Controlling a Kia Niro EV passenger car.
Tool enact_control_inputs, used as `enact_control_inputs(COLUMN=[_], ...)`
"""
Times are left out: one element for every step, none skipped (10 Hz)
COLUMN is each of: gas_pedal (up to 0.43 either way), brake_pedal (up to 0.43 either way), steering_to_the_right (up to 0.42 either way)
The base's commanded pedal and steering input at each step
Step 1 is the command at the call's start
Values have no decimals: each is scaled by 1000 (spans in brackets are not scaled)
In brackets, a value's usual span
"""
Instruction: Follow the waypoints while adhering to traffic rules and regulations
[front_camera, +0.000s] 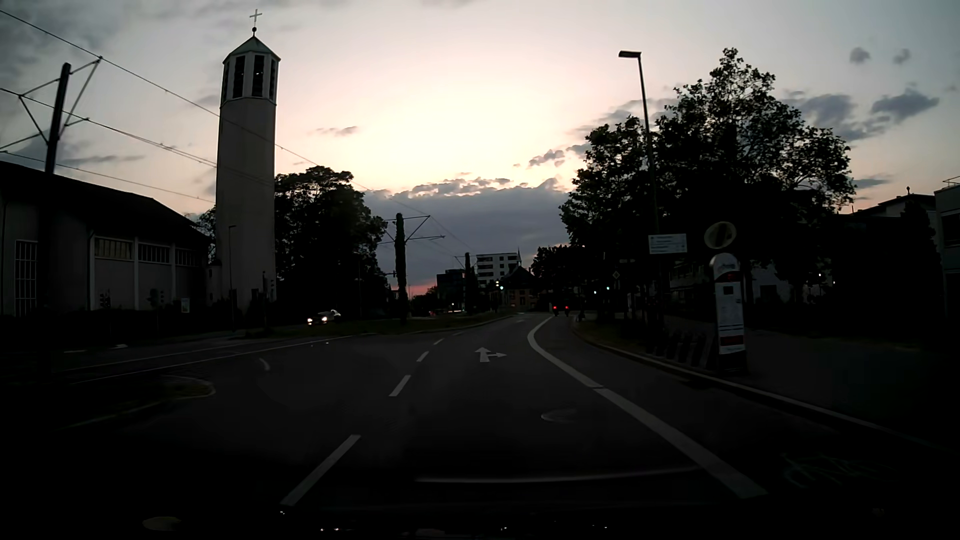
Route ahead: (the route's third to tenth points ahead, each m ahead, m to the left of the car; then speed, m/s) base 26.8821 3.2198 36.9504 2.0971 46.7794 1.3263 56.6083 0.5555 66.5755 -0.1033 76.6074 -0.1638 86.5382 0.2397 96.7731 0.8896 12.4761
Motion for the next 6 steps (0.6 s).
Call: enact_control_inputs(gas_pedal=[67, 67, 67, 67, 67, 67], brake_pedal=[0, 0, 0, 0, 0, 0], steering_to_the_right=[-25, -23, -20, -18, -16, -11])
